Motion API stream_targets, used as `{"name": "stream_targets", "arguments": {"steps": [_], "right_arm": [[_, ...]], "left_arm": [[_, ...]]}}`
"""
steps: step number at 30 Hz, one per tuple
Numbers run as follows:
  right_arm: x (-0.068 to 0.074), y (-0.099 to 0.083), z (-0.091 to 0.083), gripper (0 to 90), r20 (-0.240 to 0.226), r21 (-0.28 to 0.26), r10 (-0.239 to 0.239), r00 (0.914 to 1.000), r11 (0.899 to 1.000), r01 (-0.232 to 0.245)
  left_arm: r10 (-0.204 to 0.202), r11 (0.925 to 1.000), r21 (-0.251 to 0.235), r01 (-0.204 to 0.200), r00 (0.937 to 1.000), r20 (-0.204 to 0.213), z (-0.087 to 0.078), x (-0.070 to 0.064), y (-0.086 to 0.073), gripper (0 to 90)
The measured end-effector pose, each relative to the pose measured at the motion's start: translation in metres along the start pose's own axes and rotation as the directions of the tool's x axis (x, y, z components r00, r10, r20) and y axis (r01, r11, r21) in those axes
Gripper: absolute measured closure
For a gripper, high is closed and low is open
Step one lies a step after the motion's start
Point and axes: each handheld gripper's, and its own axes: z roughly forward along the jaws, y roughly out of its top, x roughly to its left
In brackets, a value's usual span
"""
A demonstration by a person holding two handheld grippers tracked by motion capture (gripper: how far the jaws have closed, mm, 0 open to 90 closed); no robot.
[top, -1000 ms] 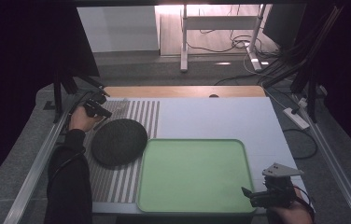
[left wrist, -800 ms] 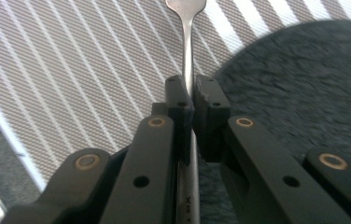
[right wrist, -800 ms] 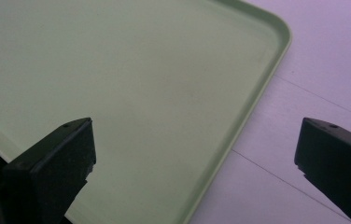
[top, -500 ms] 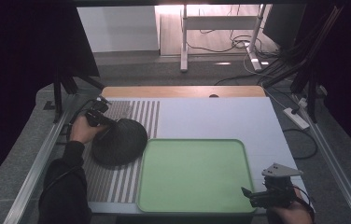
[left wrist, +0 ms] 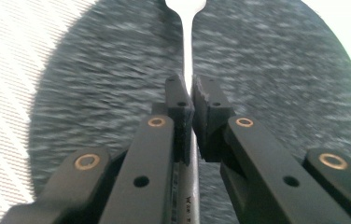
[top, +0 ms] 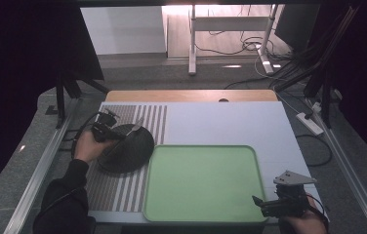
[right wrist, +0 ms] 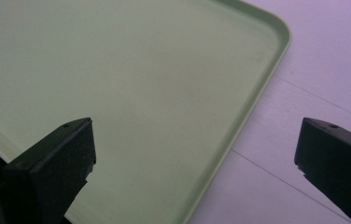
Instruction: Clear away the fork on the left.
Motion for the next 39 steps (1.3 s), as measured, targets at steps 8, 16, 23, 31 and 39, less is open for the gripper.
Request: {"name": "stream_targets", "arguments": {"steps": [8,16,23,31,39], "right_arm": [[0.000,0.000,0.000,0.0,0.001,-0.004,-0.006,1.0000,1.000,0.006],[0.001,0.000,-0.001,0.0,0.002,-0.005,-0.015,0.9999,1.000,0.015],[0.002,0.000,-0.001,0.0,0.000,-0.006,-0.022,0.9998,1.000,0.022],[0.002,0.000,-0.001,0.0,-0.003,-0.007,-0.031,0.9995,0.999,0.031],[0.003,0.000,-0.001,0.0,-0.007,-0.007,-0.033,0.9994,0.999,0.033]], "left_arm": [[0.023,0.9997,-0.003,-0.023,0.9996,0.019,-0.002,-0.023,-0.012,84.2],[0.021,0.9996,-0.021,-0.020,0.9987,0.047,-0.006,-0.048,-0.025,84.2],[0.025,0.9997,-0.008,-0.025,0.9975,0.066,-0.002,-0.068,-0.032,84.2],[0.031,0.9995,-0.005,-0.031,0.9967,0.076,0.001,-0.096,-0.036,84.2],[0.047,0.9987,0.016,-0.049,0.9936,0.103,0.010,-0.124,-0.034,84.2]]}}
